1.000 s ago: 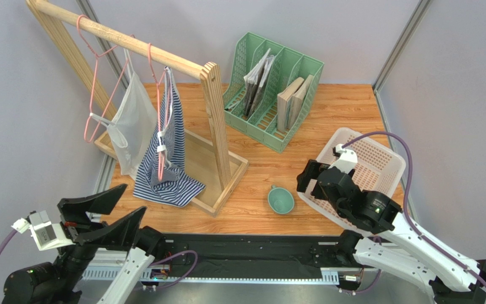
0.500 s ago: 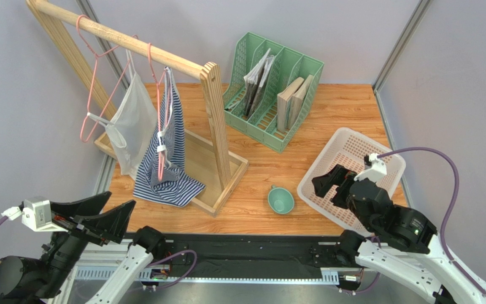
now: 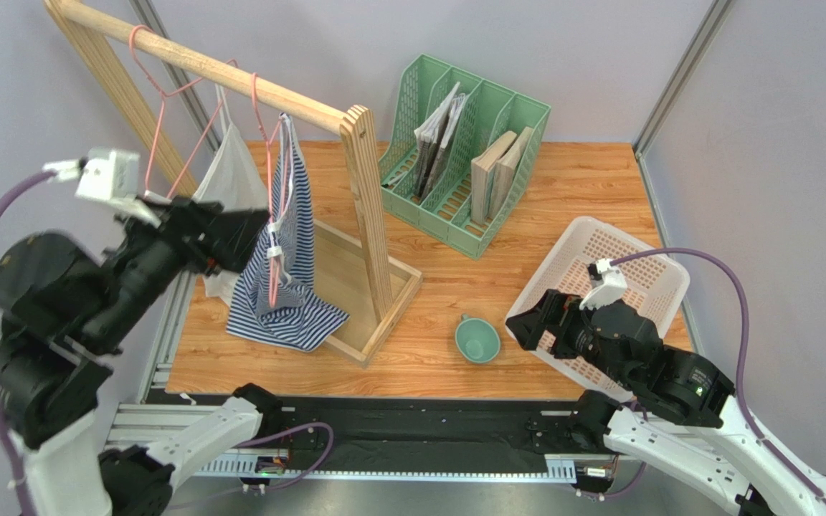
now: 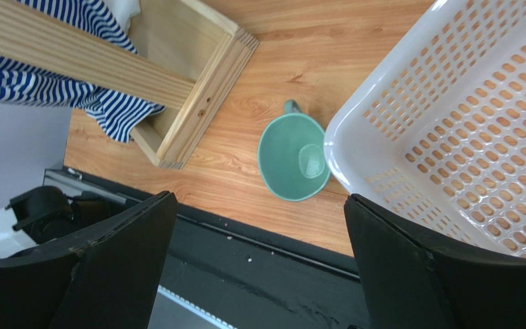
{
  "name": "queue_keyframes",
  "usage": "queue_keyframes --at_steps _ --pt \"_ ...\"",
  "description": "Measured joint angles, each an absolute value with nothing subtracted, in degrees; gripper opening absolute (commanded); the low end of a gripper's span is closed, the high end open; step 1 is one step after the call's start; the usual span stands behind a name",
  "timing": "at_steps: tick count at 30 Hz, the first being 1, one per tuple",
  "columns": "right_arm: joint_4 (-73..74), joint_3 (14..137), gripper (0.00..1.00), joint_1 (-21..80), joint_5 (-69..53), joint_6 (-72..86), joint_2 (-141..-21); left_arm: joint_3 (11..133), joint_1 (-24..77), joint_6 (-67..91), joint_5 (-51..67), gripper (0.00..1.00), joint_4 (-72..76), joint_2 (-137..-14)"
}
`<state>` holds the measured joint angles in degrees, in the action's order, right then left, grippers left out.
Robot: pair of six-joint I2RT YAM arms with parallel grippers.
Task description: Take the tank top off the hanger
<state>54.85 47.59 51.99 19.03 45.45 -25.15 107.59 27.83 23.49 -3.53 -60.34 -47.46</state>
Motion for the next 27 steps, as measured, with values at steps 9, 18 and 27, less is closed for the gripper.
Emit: queue_keyframes --at_steps 9,18,27 --pt "53.9 47.6 1.0 52.0 13.7 44.0 -24.0 121.1 27.8 18.0 -11.9 0.63 -63.8 -67.6" --pt "54.0 47.6 1.0 52.0 13.3 43.1 -22.1 116.6 27.8 16.2 -18.0 0.44 -64.9 -70.3" --pt "54.0 47.6 1.0 52.0 13.4 42.6 -22.0 111.1 27.8 16.1 -20.1 0.22 -63.2 -69.1"
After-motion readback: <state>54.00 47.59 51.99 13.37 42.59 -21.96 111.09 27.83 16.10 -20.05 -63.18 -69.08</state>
